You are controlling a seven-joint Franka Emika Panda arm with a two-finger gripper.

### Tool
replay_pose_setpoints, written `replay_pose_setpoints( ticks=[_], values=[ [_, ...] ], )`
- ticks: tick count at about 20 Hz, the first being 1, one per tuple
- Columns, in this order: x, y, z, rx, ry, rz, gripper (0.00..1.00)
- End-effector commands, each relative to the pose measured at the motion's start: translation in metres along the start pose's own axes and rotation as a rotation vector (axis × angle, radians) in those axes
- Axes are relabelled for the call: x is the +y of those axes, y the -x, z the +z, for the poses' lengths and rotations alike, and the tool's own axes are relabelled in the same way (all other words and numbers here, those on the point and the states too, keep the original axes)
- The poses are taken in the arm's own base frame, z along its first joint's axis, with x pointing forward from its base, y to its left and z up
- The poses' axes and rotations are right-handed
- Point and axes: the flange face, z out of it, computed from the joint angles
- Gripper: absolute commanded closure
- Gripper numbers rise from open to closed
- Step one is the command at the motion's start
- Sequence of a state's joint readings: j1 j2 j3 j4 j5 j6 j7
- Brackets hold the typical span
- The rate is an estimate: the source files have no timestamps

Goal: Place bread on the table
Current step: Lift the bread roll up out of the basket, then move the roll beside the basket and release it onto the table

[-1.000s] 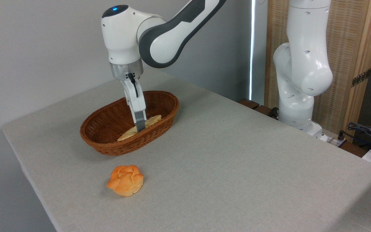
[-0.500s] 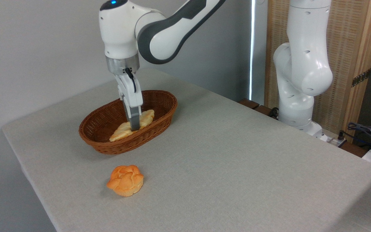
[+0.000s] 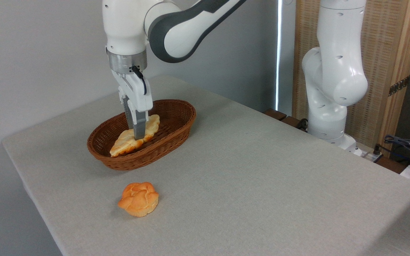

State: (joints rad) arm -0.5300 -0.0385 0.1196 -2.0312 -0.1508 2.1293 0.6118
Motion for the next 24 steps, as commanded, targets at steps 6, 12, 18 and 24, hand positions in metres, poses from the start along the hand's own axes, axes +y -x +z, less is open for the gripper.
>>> replay_pose_setpoints(
  ticks=[6,12,18,24],
  values=[
    [-0.047,0.033,-0.069,-0.081,0.074,-0.075,0.45],
    [-0.064,0.07,-0.087,-0.253,-0.024,0.027,0.36],
    [-0.089,0.115,-0.113,-0.256,0.012,0.013,0.04],
    [-0.096,0.127,-0.124,-0.235,0.009,0.025,0.0]
  ],
)
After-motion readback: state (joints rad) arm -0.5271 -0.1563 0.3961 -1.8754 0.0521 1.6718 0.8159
